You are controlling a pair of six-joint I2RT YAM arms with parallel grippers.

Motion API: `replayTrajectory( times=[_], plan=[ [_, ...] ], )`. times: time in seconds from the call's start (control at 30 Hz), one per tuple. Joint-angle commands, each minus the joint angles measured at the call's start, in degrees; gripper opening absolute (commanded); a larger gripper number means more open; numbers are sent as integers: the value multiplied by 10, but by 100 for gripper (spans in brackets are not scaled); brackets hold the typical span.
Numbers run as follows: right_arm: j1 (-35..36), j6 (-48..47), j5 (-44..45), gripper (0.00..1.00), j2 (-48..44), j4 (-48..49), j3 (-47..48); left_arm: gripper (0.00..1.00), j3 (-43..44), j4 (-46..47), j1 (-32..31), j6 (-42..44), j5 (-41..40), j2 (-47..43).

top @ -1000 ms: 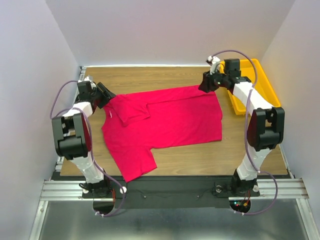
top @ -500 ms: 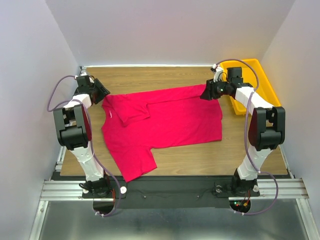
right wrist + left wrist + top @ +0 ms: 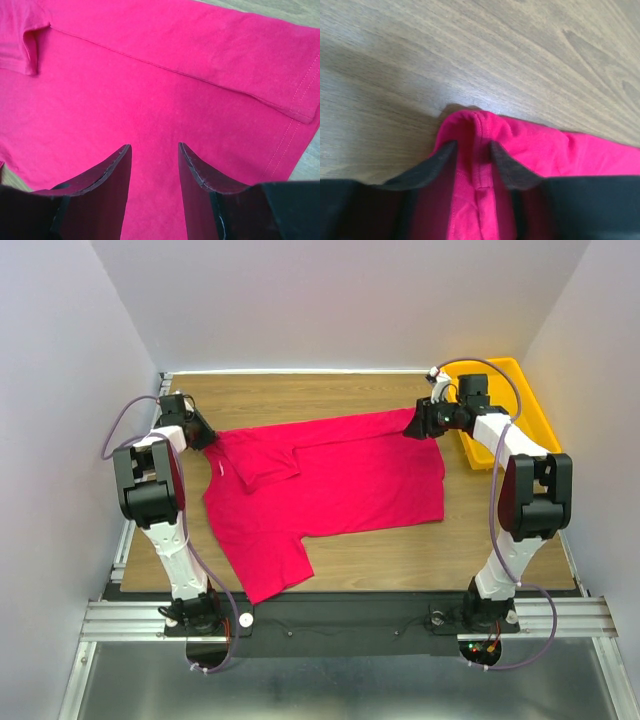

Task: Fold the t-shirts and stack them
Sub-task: Fold the tshirt

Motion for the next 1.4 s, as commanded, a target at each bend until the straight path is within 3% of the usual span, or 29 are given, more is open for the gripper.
replayTrajectory(
  times=[0.0,0.1,0.23,0.57,0.63,0.67,0.8,0.9,1.0,1.1,1.3,1.37],
  plan=[
    [-4,-5,3,48,-26,16,-11,28,33,1,3,9,7,-1],
    [-4,-14,21,48,-25,16,-15,13,42,1,4,5,9,4],
    [-17,-17,34,48,-16,17,-17,0,53,3,9,1,8,10],
    [-21,-21,60,48,8,18,-4,0,79,-9,23,-1,18,32],
    [-21,-23,64,48,11,18,0,9,82,-10,24,-1,19,36],
    [-21,-24,65,48,11,18,3,18,84,-11,26,1,20,36],
    [-21,-38,58,48,4,16,1,41,92,-14,27,7,27,25],
    [-19,-47,-13,48,-7,11,-5,50,86,-15,28,16,22,-3],
    [20,-49,-80,48,-15,-10,-20,54,55,-13,27,22,1,-67],
    [114,-25,-92,48,-1,-10,-26,55,-24,-2,28,18,8,-157],
    [214,77,-98,48,102,3,95,58,-162,35,28,7,60,-280],
    [248,148,-55,48,152,3,159,60,-216,43,28,3,68,-333]
  ],
)
